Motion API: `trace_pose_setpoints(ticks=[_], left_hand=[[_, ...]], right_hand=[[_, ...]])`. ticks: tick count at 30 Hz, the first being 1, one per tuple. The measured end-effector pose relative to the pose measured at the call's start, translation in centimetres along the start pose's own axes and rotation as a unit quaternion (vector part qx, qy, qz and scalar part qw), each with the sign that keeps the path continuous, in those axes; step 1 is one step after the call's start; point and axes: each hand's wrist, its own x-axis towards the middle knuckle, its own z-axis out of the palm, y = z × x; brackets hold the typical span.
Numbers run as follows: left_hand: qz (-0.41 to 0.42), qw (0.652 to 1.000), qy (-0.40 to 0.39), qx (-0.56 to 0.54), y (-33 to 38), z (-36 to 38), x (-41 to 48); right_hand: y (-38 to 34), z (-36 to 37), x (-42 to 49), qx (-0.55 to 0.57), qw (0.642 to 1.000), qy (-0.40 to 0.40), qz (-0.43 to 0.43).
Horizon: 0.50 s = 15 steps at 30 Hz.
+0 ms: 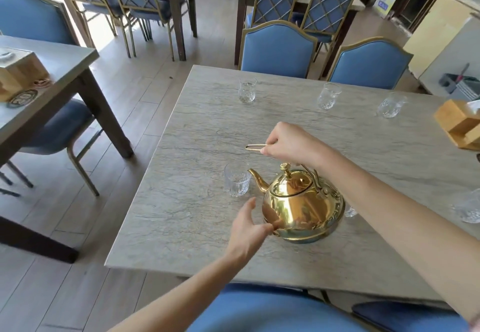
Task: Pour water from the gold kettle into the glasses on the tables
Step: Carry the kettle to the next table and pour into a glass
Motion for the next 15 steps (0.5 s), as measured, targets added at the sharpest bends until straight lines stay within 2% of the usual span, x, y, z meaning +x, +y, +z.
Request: trace_pose_setpoints(ticks=[2, 12, 15], left_hand=[[0.011, 0.999, -0.037, -0.029, 0.4, 0.4, -0.5], [0.033, 0.993, -0.059, -0.092, 1.1, 1.3, -1.2], [0.030, 0.995, -0.040, -0.090, 1.5, 1.6, -1.2]], right_hand=[[-0.3, 0.0, 0.1, -0.006, 1.000, -0.002, -0.003], [-2.5, -0.8, 0.9, -0.060, 0.998, -0.017, -0.004], [-3.0, -1.2, 0.9, -0.068, 0.997, -0.023, -0.011]])
